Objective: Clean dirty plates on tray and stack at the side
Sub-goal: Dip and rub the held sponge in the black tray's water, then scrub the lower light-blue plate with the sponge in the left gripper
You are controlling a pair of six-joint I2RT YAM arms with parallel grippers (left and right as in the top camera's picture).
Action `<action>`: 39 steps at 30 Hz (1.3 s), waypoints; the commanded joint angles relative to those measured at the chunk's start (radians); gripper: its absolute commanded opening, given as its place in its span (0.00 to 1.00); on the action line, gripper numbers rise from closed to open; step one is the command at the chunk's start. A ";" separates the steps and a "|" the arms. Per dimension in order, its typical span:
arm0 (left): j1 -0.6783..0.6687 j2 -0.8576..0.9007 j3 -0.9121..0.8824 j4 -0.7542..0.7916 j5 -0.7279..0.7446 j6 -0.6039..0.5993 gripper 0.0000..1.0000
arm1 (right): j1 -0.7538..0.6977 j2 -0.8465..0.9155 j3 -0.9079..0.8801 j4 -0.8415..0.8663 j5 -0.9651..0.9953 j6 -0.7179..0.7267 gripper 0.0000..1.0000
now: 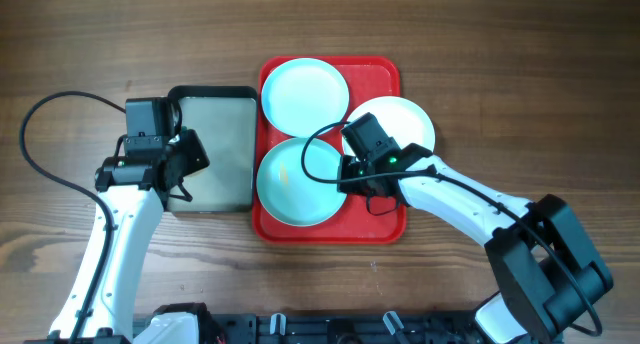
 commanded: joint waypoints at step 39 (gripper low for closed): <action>-0.396 0.332 0.078 0.034 0.222 -0.010 0.04 | 0.003 0.014 -0.005 0.014 -0.009 0.000 0.04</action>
